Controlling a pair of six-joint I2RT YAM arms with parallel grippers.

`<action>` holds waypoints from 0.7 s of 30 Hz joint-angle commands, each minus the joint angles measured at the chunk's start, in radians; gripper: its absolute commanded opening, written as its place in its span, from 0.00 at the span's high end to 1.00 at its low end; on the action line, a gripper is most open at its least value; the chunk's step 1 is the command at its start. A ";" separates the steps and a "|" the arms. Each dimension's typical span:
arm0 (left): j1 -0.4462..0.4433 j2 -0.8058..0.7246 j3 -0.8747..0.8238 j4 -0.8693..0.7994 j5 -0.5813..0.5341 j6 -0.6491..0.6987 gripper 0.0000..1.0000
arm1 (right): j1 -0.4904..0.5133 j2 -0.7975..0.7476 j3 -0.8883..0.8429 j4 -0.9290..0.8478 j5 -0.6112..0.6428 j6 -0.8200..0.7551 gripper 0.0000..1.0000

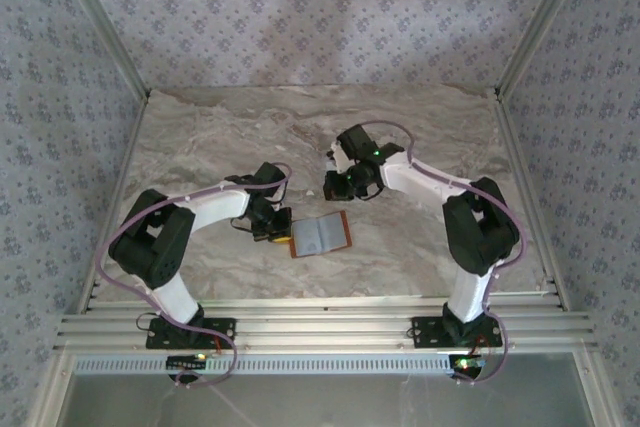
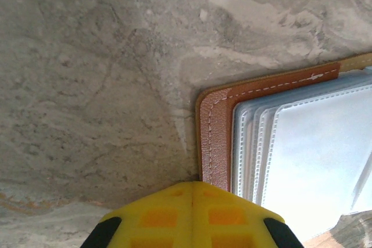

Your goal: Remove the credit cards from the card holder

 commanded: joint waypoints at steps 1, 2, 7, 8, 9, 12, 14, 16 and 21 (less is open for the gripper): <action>0.004 0.037 -0.005 0.009 -0.003 0.016 0.95 | 0.035 -0.059 -0.032 0.031 -0.016 0.158 0.96; 0.007 0.036 -0.007 0.013 -0.003 0.016 0.95 | 0.044 -0.060 -0.036 0.028 -0.011 0.181 0.95; 0.010 0.036 -0.011 0.022 0.003 0.017 0.95 | 0.098 -0.045 -0.054 0.031 0.019 0.262 0.94; 0.010 0.036 -0.010 0.024 0.004 0.018 0.95 | 0.109 -0.031 -0.055 0.035 0.016 0.274 0.93; 0.010 0.037 -0.012 0.025 0.006 0.018 0.95 | 0.118 -0.025 -0.054 0.035 0.016 0.282 0.93; 0.010 0.042 -0.009 0.024 0.012 0.020 0.95 | 0.154 -0.001 -0.051 0.052 0.016 0.309 0.92; 0.010 0.044 -0.005 0.020 0.013 0.025 0.95 | 0.171 0.013 -0.051 0.067 0.011 0.321 0.91; 0.010 0.046 -0.003 0.016 0.013 0.028 0.95 | 0.187 0.032 -0.048 0.080 0.001 0.326 0.89; 0.010 0.047 0.004 0.008 0.015 0.032 0.95 | 0.211 0.070 -0.041 0.098 -0.001 0.335 0.87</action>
